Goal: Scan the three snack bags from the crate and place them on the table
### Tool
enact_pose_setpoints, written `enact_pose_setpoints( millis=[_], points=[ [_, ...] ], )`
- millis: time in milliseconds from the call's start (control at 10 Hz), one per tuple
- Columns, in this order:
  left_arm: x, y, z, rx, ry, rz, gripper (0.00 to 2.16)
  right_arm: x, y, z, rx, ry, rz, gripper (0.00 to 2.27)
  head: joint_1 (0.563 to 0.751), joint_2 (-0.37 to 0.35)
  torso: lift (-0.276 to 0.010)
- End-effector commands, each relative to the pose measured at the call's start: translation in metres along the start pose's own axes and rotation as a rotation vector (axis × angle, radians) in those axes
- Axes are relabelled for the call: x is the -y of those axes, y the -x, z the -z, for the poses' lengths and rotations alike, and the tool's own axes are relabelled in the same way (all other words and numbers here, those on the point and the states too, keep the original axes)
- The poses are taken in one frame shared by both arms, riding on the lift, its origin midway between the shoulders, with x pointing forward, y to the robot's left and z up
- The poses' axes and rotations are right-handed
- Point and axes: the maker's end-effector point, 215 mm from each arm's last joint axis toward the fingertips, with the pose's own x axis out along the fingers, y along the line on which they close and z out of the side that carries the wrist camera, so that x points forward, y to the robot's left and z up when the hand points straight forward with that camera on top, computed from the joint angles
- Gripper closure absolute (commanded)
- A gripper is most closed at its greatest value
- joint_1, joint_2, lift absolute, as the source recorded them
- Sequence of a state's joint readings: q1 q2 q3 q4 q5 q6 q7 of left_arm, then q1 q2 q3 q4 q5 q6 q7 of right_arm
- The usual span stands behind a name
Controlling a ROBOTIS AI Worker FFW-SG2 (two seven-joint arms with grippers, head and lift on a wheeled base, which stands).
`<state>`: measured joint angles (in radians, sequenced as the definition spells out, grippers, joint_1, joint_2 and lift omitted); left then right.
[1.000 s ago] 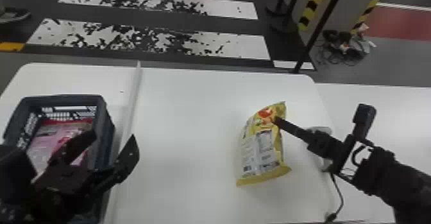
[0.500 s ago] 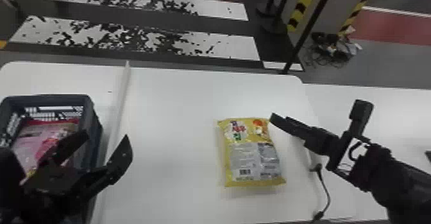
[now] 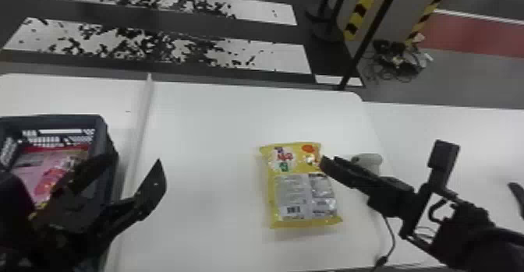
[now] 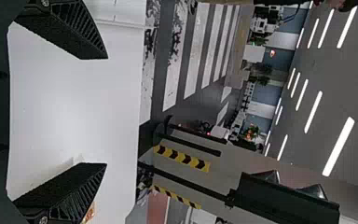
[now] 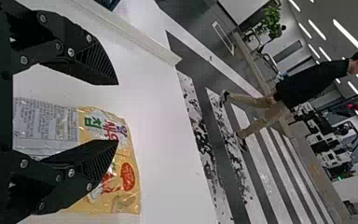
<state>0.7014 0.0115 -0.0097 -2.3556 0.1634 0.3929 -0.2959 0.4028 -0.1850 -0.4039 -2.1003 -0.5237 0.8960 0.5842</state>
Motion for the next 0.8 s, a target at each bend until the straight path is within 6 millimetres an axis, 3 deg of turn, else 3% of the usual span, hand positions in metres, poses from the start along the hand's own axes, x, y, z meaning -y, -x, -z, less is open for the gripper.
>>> enact_pose_setpoints(
  millis=[0,300,700],
  points=[
    [0.007,-0.004,0.003,-0.003,0.004,0.016,0.05,-0.010,0.002,0.022,-0.026,-0.040,-0.009,2.19,0.695,-0.188,-0.062],
    [0.012,-0.011,0.006,-0.005,0.008,0.018,0.05,-0.008,-0.023,0.037,0.014,0.004,-0.004,2.24,0.695,-0.181,-0.062],
    [0.003,-0.011,0.007,-0.010,-0.004,-0.021,0.05,0.016,-0.085,0.068,-0.051,0.107,0.053,2.24,0.695,-0.152,-0.062]
  ],
)
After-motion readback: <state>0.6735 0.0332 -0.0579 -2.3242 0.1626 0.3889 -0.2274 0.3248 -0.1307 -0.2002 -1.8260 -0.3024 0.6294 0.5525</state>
